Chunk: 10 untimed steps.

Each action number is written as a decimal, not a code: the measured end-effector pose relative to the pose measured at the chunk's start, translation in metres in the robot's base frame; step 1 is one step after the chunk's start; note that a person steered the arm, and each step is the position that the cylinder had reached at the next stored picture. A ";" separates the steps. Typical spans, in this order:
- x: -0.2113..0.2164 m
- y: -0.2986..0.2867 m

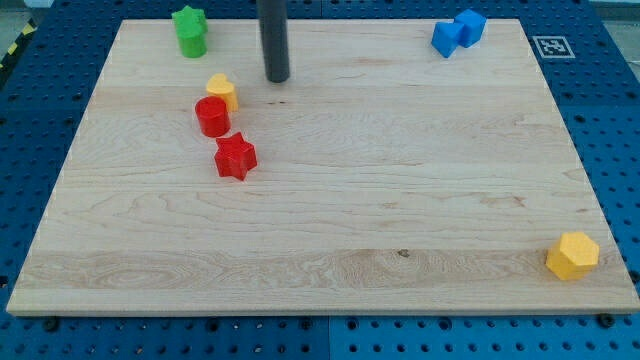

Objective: Move yellow heart to the center

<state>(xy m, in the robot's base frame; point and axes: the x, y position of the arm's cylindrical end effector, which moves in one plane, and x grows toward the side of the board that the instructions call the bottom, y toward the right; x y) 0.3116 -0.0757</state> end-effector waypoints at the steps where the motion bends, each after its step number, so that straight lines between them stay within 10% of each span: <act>1: 0.000 -0.034; 4: 0.032 -0.072; 10: 0.151 0.064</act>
<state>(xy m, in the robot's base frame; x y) 0.4621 -0.0117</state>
